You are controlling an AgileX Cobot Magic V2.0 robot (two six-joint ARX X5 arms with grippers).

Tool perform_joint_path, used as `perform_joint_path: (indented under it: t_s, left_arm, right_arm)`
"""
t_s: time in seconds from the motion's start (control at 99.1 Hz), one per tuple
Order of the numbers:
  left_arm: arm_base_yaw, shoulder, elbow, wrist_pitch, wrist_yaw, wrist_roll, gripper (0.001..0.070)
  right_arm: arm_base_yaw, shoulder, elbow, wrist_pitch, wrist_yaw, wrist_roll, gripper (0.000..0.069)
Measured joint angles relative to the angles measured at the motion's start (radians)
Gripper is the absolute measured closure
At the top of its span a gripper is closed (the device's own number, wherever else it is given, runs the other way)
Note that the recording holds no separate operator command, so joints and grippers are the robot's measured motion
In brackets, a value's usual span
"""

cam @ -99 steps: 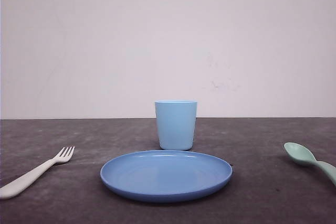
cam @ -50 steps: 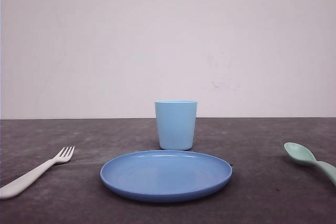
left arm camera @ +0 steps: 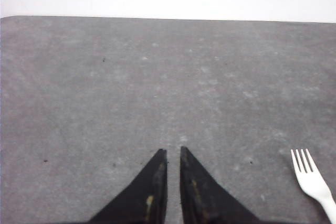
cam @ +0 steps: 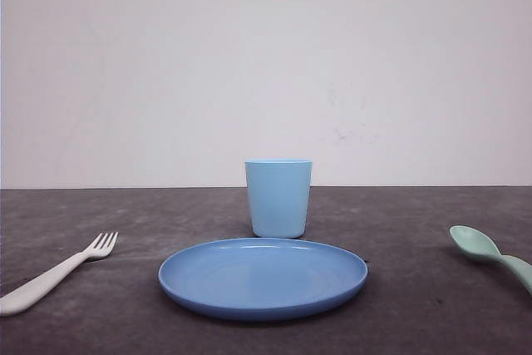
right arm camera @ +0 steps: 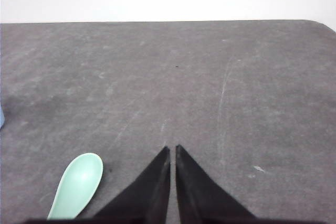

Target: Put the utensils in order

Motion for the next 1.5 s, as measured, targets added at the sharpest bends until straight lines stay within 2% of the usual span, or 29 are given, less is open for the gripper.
perform_joint_path:
  t_s: [0.161,0.293,0.393,0.474,0.575,0.736,0.948,1.1,1.251,1.362,1.503]
  left_arm:
    - [0.000,0.000,0.000,0.025,0.014,-0.096,0.0691]
    - [0.000,0.000,0.001,0.152,0.115,-0.193,0.0691]
    - [0.000,0.000,0.022,0.212,0.196,-0.293,0.0691]
    - [0.000,0.001,0.080,0.207,0.249,-0.363,0.0691]
    - [0.000,0.004,0.174,0.166,0.289,-0.395,0.0691]
    - [0.000,0.065,0.346,-0.002,0.294,-0.375,0.0691]
    - [0.000,0.235,0.587,-0.223,0.294,-0.240,0.0691]
    - [0.000,0.398,0.705,-0.318,0.294,-0.159,0.0691]
    - [-0.001,0.565,0.747,-0.373,0.293,-0.109,0.0691]
    - [-0.011,0.666,0.748,-0.388,0.250,-0.090,0.0691]
    - [-0.026,0.750,0.748,-0.421,0.190,-0.064,0.0691]
  right_arm:
    - [0.000,0.000,0.001,0.029,-0.037,0.053,0.0675]
    - [0.000,0.001,0.041,0.023,-0.090,0.138,0.0681]
    - [0.000,0.009,0.117,0.018,-0.127,0.204,0.0682]
    - [0.000,0.034,0.202,-0.012,-0.141,0.234,0.0682]
    - [0.000,0.091,0.316,-0.075,-0.156,0.242,0.0682]
    - [0.000,0.213,0.526,-0.198,-0.159,0.202,0.0682]
    - [0.000,0.425,0.747,-0.410,-0.159,0.102,0.0682]
    - [0.000,0.571,0.816,-0.491,-0.158,0.048,0.0682]
    - [0.000,0.712,0.819,-0.549,-0.152,0.025,0.0682]
    - [0.000,0.816,0.819,-0.587,-0.144,0.006,0.0682]
    - [0.000,0.906,0.819,-0.601,-0.082,-0.014,0.0682]
